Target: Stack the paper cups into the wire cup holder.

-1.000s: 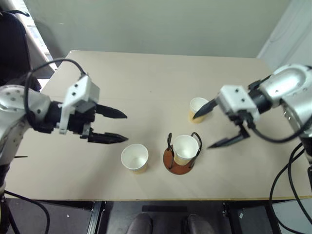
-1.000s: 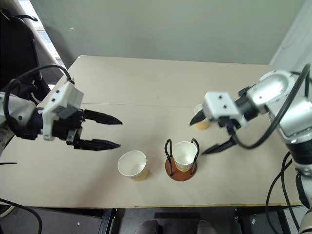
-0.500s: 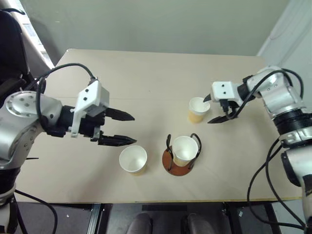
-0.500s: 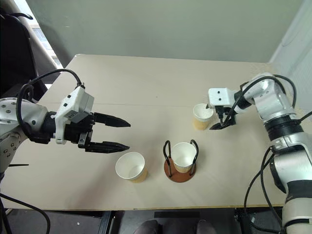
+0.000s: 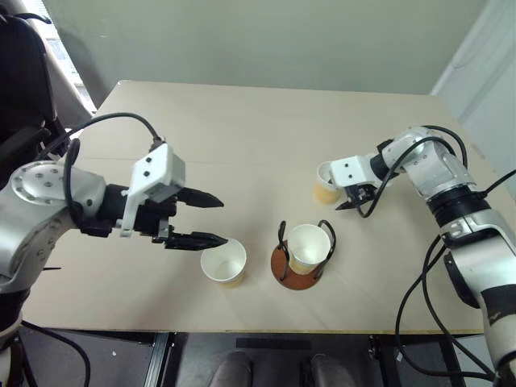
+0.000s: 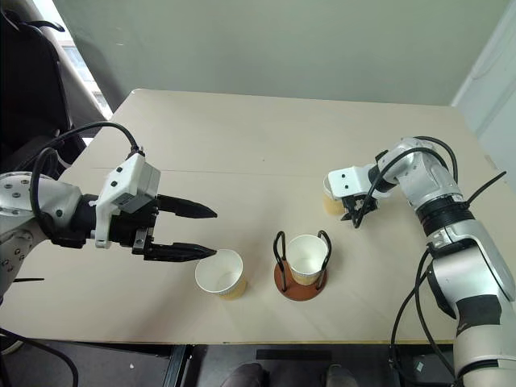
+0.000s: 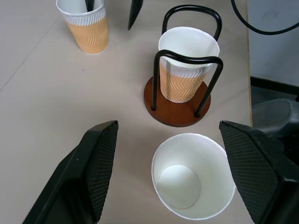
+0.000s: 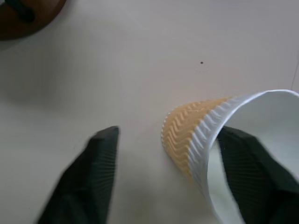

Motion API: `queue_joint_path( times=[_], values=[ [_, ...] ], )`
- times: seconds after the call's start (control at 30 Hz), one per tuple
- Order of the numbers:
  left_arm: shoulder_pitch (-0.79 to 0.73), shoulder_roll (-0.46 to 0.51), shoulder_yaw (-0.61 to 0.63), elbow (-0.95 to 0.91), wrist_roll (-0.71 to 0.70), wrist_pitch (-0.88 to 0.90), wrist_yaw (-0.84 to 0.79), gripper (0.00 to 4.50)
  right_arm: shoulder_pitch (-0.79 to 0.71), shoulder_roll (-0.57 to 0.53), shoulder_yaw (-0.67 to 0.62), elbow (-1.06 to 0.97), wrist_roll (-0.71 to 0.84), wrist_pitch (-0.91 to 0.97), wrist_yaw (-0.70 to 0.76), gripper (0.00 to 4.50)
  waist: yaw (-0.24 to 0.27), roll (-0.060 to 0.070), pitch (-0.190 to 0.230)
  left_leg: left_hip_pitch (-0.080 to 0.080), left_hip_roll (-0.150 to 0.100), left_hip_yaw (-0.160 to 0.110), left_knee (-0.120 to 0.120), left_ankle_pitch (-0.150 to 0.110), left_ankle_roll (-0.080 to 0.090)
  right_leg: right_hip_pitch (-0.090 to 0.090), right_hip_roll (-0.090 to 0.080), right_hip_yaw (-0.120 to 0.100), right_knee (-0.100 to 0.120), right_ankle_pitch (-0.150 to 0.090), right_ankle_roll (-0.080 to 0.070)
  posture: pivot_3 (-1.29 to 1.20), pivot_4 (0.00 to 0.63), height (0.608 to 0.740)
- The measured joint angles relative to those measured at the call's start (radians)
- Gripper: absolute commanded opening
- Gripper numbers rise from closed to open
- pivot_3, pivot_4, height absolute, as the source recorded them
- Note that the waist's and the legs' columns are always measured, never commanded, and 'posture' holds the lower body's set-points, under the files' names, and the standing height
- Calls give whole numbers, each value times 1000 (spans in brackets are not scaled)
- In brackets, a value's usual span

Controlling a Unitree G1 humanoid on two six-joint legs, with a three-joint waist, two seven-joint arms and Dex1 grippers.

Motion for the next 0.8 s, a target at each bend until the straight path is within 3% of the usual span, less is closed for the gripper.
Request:
queue_joint_path(
  times=[0.2, 0.37, 0.47, 0.6, 0.7, 0.8],
  values=[
    [-18, -1, -1, 0, -13, 8, 5, 3720, 2, -30, -8, -49, 11, -11, 43, 15, 1, 0, 0, -1, 0, 0, 0, 0, 0, 0, 0, 0, -1, 0, 0, 0, 150, 740],
    [-26, -1, -2, 3, -20, 10, 4, 3720, 6, -163, -77, -304, 180, 141, 181, 15, 5, 0, 0, -2, 0, 0, -1, 0, 0, 0, 0, 0, -3, 0, 0, 0, 150, 740],
    [-30, -2, -6, 6, -18, 9, 2, 3720, -5, -307, -99, -482, 372, 306, 205, 15, 6, 1, 0, -3, 0, 0, -1, 0, 0, 0, 0, 0, -4, 0, 0, 0, 150, 740],
    [-54, -27, -31, 14, -14, 5, 1, 3720, -43, -420, -120, -694, 673, 534, 209, 15, 1, 1, 1, 0, 1, 1, -2, 2, -1, 1, 0, 1, -3, 0, 0, 0, 150, 740],
    [-69, -43, -62, 24, -5, 2, -2, 3720, -52, -438, -137, -852, 860, 662, 210, 15, -11, 0, 1, 4, 2, 2, -2, 2, -2, 2, 2, 1, -4, -2, -3, 0, 150, 740],
    [-84, -50, -74, 29, 1, -4, -5, 3720, -14, -394, -137, -959, 898, 719, 210, 15, -19, 0, 0, 5, 2, 1, -2, 4, -3, 2, 2, 1, -2, -2, -3, 0, 150, 740]
  ],
)
